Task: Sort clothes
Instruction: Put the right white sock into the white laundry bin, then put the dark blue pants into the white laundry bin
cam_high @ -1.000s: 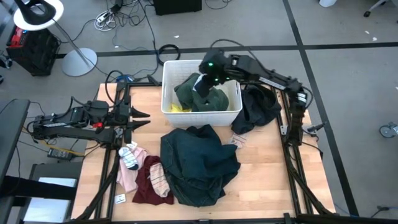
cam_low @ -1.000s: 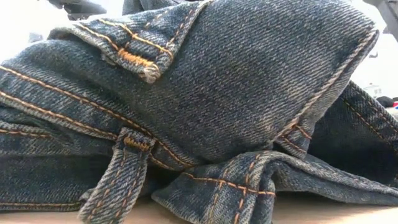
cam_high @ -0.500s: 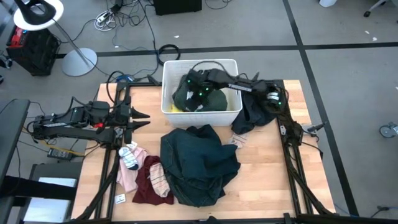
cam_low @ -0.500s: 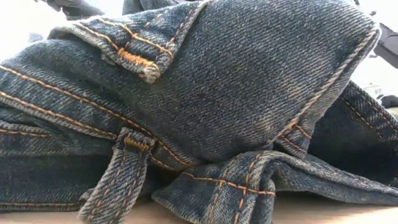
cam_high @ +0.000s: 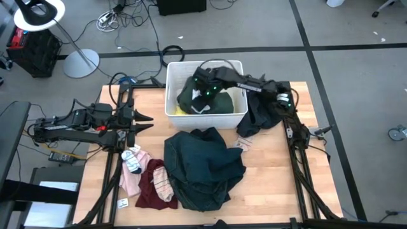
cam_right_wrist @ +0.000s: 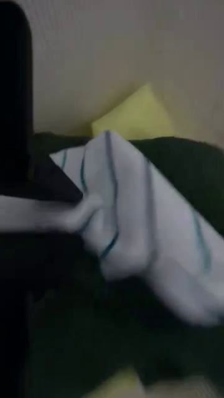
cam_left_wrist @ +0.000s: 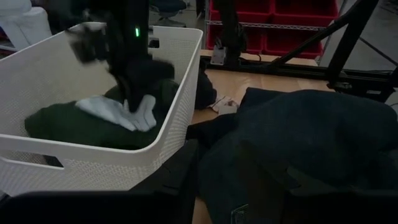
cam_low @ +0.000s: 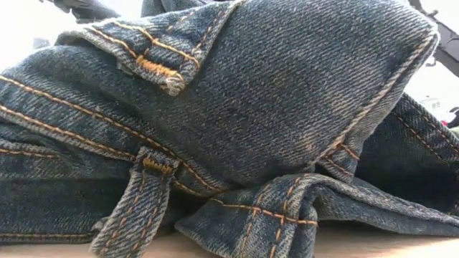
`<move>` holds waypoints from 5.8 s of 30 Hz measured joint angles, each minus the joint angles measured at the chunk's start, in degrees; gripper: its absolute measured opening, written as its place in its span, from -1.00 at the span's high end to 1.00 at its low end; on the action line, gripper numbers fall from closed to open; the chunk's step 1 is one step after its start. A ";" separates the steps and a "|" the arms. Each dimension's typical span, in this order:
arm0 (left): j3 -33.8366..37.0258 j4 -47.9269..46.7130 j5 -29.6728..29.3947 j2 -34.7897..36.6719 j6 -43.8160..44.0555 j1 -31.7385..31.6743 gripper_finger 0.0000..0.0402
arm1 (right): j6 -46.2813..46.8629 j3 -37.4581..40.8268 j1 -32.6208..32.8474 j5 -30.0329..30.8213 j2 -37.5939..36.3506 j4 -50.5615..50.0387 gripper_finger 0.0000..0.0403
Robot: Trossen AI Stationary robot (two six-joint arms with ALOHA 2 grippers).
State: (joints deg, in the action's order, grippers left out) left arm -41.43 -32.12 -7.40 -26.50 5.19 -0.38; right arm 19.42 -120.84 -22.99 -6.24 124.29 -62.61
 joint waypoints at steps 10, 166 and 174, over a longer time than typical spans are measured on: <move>0.00 0.00 -0.01 0.01 0.00 0.00 0.40 | -0.10 -0.02 -0.32 8.72 -13.98 0.04 0.05; -29.07 -5.24 4.56 -43.36 6.89 10.10 0.20 | 43.32 53.00 63.26 35.75 -56.65 12.96 0.95; -29.07 -12.17 4.68 -43.36 6.84 10.08 0.20 | 43.44 53.00 62.74 35.55 -55.59 13.39 0.97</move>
State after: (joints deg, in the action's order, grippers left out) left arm -70.50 -44.29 -2.72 -69.87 12.03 9.69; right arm 62.86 -67.83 39.74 29.32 68.70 -49.22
